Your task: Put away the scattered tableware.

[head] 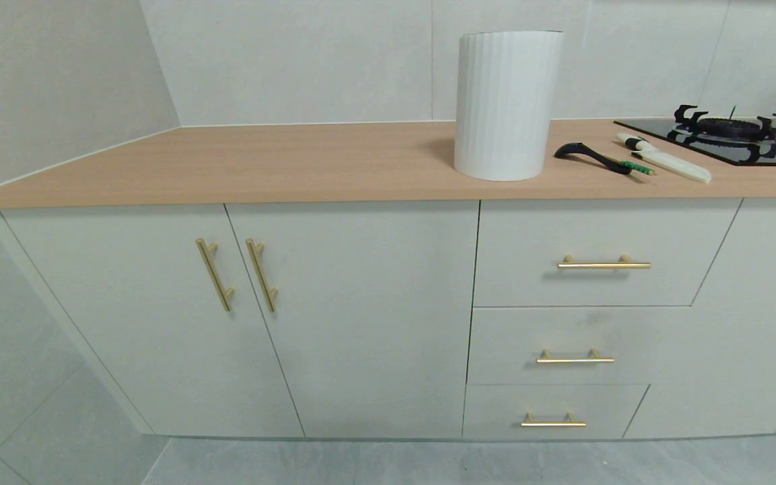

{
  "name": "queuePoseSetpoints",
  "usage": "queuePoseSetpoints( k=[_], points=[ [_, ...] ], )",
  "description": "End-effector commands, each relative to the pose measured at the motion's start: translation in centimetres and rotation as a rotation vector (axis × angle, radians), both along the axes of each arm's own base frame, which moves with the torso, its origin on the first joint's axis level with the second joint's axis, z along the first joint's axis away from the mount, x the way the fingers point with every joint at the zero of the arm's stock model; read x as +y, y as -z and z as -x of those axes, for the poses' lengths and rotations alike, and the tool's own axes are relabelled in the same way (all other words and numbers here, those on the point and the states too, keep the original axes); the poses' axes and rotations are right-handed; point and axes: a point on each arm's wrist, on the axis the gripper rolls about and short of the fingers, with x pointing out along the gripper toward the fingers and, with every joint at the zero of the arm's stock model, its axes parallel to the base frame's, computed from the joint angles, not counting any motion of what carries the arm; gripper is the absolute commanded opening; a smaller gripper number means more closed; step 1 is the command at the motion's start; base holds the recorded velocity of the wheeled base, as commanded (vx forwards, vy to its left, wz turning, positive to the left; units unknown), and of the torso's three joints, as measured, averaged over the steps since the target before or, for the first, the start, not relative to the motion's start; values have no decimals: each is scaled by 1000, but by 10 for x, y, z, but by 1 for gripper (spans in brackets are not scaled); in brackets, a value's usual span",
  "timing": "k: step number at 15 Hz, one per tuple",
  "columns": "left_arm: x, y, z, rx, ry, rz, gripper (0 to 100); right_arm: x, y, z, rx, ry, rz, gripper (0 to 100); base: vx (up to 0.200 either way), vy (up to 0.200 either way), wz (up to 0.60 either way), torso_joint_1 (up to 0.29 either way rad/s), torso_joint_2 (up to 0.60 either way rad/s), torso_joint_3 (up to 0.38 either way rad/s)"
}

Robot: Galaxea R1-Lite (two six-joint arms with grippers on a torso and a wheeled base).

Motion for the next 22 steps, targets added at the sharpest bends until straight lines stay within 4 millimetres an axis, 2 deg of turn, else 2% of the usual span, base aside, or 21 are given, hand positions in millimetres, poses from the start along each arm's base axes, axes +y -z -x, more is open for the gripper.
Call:
queuePoseSetpoints(
  k=[1,4,6,9,14,15,16,19,21,22],
  points=[
    [0,0,0,0,0,0,100,3,-22,-39,247,-109,6,100,0,0,0,0,0,0],
    [0,0,0,0,0,0,100,10,-30,-78,442,-178,30,100,0,0,0,0,0,0],
    [0,0,0,0,0,0,100,17,-29,-114,584,-189,44,100,0,0,0,0,0,0],
    [0,0,0,0,0,0,100,25,-19,-166,621,-185,52,100,0,0,0,0,0,0],
    [0,0,0,0,0,0,100,36,28,-239,686,-164,67,100,0,0,0,0,0,0],
    [0,0,0,0,0,0,100,37,30,-242,692,-162,70,100,0,0,0,0,0,0],
    [0,0,0,0,0,0,100,39,45,-262,715,-139,93,100,0,0,0,0,0,0],
    [0,0,0,0,0,0,100,41,62,-275,748,-121,102,100,0,0,0,0,0,0],
    [0,0,0,0,0,0,100,43,80,-285,763,-121,100,100,0,0,0,0,0,0],
    [0,0,0,0,0,0,100,44,98,-296,730,-102,99,100,0,0,0,0,0,0]
  ],
)
